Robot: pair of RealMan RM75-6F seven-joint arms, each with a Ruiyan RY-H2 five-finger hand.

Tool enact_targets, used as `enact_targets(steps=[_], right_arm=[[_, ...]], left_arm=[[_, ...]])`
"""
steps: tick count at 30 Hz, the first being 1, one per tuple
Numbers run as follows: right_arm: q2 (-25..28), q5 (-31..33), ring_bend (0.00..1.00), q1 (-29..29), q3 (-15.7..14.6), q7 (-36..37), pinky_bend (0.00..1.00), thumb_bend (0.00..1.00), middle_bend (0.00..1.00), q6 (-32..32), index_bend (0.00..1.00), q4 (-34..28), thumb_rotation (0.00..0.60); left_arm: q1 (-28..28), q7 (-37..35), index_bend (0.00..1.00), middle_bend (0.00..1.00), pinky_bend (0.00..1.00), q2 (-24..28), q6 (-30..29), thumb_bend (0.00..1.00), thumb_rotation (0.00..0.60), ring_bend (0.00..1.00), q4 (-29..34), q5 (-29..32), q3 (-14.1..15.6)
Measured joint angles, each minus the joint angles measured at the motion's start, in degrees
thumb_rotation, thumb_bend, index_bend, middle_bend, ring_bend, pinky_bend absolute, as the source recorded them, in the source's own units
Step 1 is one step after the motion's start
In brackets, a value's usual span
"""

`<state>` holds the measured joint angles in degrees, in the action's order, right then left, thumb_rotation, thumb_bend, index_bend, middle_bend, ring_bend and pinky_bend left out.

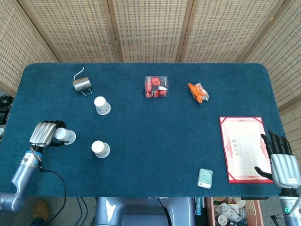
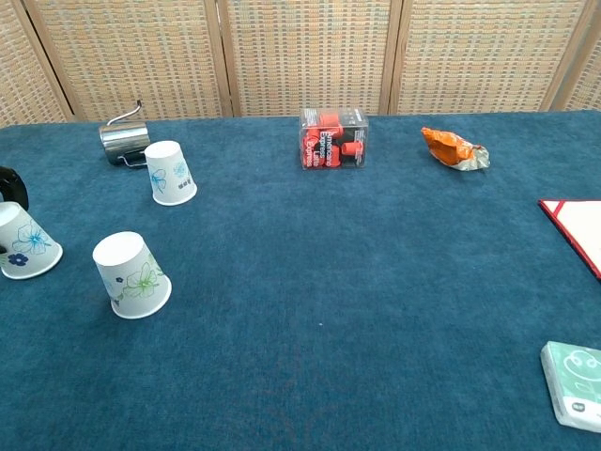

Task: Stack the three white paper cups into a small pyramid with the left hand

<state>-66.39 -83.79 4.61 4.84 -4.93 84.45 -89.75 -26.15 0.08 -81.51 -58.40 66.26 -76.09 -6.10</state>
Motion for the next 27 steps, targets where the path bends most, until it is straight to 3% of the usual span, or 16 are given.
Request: enact_targets(steps=[9,18,27], right_arm=[[0.1,0.1,0.0,0.1,0.0,0.0,0.0,0.0,0.0,-0.2,0.0,-0.1,0.6],[0.0,0.4,0.0,0.1,-0.1,-0.2,0.0,0.0,0.0,-0.5,0.0,-0.1,0.6],[0.5,0.5,0.0,-0.1,0.0,0.8,0.0,0.0,0.0,-0.3,0.0,-0.3,0.6]], left_arm=[[0.3,-0.9,0.46,0.47,0.4,1.3,-1.2,0.21,0.6,0.47,2.5,-0.5,0.1],[1.0,-4.9,0.46,0.47,0.4,6.9,-4.6,0.21,0.6,0.47,11.1,-8.7,3.6],[0.5,-1.8,0.46,0.47,0.4,6.4,-4.6,0.21,0.6,0.47,13.7,-9.4,4.4]])
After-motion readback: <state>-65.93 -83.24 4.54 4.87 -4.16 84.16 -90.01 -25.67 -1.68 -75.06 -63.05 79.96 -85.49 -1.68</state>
